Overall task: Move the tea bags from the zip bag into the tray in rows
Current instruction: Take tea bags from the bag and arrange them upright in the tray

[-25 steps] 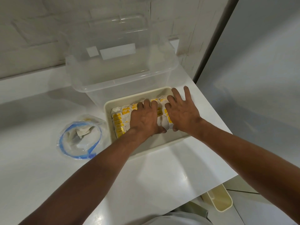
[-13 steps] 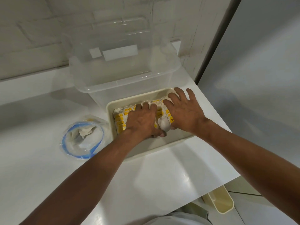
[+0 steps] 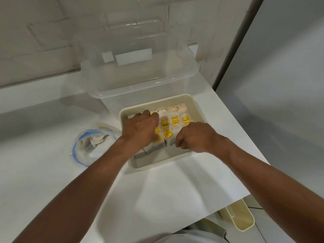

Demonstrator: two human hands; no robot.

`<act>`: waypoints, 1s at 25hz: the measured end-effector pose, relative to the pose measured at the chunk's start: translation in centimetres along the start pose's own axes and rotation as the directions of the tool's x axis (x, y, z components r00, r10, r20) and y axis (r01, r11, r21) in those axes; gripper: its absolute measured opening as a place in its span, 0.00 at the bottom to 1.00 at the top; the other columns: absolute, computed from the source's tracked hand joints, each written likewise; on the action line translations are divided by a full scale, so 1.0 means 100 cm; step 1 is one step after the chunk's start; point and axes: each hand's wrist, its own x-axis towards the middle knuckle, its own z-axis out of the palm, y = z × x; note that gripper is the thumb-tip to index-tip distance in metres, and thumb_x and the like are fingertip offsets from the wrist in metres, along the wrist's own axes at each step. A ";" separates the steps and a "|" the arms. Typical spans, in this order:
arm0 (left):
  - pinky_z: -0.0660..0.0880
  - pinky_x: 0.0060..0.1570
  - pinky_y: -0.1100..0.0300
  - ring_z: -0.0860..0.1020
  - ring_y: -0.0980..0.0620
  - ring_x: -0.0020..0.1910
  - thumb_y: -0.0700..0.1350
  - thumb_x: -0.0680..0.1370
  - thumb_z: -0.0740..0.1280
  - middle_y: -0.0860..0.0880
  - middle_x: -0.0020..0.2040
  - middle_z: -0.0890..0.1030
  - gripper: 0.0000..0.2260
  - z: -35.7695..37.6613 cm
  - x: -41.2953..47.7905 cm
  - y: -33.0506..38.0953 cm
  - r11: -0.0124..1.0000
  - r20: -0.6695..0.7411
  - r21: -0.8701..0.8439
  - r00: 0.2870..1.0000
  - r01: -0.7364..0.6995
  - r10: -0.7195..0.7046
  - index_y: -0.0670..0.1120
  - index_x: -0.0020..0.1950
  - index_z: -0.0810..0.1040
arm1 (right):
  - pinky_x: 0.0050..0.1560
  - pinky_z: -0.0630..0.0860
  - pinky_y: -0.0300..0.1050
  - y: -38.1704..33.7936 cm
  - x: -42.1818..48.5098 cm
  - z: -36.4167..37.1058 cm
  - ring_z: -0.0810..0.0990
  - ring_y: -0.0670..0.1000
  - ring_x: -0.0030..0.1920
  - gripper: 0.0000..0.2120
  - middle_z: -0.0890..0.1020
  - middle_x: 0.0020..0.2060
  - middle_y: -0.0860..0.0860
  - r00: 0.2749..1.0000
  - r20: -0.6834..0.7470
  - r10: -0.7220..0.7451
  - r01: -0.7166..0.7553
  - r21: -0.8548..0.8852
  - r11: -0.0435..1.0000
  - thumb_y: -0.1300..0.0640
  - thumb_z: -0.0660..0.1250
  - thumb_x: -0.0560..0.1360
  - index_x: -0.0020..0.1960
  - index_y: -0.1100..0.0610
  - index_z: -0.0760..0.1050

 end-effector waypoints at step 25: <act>0.67 0.51 0.53 0.75 0.45 0.61 0.58 0.74 0.70 0.48 0.62 0.76 0.24 0.012 0.003 -0.009 0.966 0.124 0.245 0.991 -0.079 0.050 0.51 0.65 0.69 | 0.43 0.66 0.45 -0.001 0.030 -0.007 0.80 0.53 0.53 0.22 0.80 0.54 0.50 0.995 -0.070 0.066 -0.087 -0.361 0.928 0.39 0.69 0.72 0.61 0.49 0.73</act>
